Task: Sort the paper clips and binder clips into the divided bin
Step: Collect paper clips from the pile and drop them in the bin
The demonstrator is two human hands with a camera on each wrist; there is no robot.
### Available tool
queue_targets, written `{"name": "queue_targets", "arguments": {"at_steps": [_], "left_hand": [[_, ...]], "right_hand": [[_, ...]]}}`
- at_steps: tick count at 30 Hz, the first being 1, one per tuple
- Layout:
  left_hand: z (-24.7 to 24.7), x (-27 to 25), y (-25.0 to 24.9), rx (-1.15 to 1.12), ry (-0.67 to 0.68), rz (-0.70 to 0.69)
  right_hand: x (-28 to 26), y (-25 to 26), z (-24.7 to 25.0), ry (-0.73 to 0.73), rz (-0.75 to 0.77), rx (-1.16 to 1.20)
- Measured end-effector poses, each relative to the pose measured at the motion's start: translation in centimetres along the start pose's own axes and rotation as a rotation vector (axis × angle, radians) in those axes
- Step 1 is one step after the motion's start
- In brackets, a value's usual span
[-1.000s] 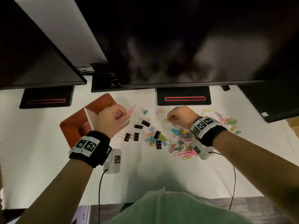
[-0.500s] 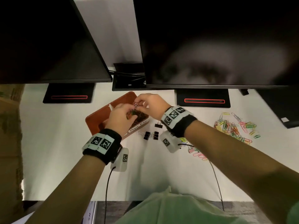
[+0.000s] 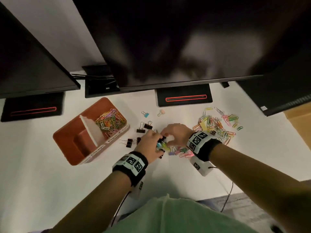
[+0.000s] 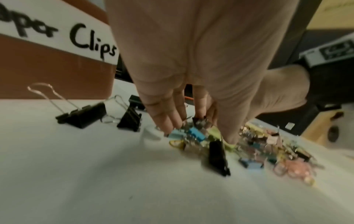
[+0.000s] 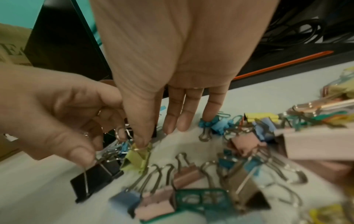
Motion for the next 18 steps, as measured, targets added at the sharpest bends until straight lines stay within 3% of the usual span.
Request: {"name": "queue_targets", "arguments": {"at_steps": [6, 12, 18], "left_hand": [[0.7, 0.8, 0.5, -0.169, -0.039, 0.048], [3.8, 0.1, 2.2, -0.382, -0.212, 0.078], [4.1, -1.2, 4.1, -0.309, -0.146, 0.158]], "right_hand": [[-0.1, -1.4, 0.2, -0.042, 0.001, 0.008], [-0.7, -5.6, 2.8, -0.138, -0.092, 0.154], [0.2, -7.4, 3.7, -0.218, -0.127, 0.084]]}}
Point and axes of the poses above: each hand's wrist, its own x-axis towards the middle knuckle, its own z-axis out of the back of the hand, y = z × x, the point moved 9 cm from there along x, towards the middle knuckle, and after that the axes turned 11 degrees about -x, right-handed, at the moved point
